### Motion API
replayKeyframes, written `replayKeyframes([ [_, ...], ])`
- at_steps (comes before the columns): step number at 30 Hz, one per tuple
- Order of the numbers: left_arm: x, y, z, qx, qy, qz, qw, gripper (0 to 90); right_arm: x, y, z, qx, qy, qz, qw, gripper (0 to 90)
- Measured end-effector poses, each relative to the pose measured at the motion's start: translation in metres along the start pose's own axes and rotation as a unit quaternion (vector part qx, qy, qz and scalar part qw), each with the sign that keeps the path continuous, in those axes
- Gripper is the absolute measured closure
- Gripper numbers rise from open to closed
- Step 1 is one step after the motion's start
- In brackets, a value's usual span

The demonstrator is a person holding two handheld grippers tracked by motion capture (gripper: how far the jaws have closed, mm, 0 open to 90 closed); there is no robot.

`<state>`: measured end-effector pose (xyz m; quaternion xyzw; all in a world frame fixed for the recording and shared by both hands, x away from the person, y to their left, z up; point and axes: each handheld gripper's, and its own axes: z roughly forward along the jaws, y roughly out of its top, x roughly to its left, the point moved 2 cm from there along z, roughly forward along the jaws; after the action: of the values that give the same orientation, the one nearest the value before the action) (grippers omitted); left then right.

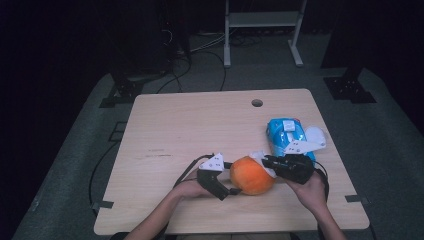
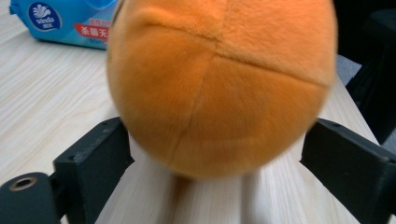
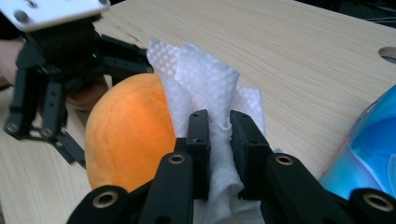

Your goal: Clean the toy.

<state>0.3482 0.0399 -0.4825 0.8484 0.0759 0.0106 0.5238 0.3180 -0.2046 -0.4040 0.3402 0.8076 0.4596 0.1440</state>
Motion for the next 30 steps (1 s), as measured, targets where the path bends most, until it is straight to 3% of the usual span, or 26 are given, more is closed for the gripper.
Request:
replayKeyframes([
  [4,-0.002,0.01,-0.004,-0.029,0.009,-0.018,0.9994,27.4,0.002,0.003,-0.002,-0.003,-0.014,-0.001,0.9999,79.0],
  [6,-0.003,0.014,-0.006,-0.031,0.009,-0.018,0.9993,29.2,0.001,0.005,-0.004,-0.011,-0.012,0.001,0.9999,79.4],
  [7,-0.004,0.023,-0.013,-0.045,0.014,-0.019,0.9987,29.2,0.001,0.011,-0.009,-0.026,-0.015,0.003,0.9995,79.7],
  [10,-0.009,0.043,-0.037,-0.068,0.034,0.008,0.9971,29.1,0.0,0.018,-0.014,-0.051,-0.003,0.018,0.9985,79.7],
  [14,-0.01,0.052,-0.058,-0.061,0.054,0.034,0.9961,28.9,0.003,0.027,-0.011,-0.066,0.011,0.024,0.9975,79.8],
  [17,-0.01,0.05,-0.068,-0.047,0.061,0.047,0.996,28.1,0.007,0.03,-0.002,-0.06,0.016,0.023,0.9978,79.8],
  [21,-0.007,0.042,-0.074,-0.038,0.051,0.034,0.9974,27.5,0.009,0.025,0.013,-0.039,0.024,0.024,0.9987,79.8],
  [26,0.0,0.025,-0.061,-0.006,0.043,0.019,0.9989,25.5,0.004,0.005,0.036,0.005,0.03,0.044,0.9986,79.7],
  [30,0.002,0.021,-0.054,-0.021,0.041,0.01,0.9989,20.9,-0.001,-0.005,0.041,0.021,0.031,0.055,0.9977,79.6],
])
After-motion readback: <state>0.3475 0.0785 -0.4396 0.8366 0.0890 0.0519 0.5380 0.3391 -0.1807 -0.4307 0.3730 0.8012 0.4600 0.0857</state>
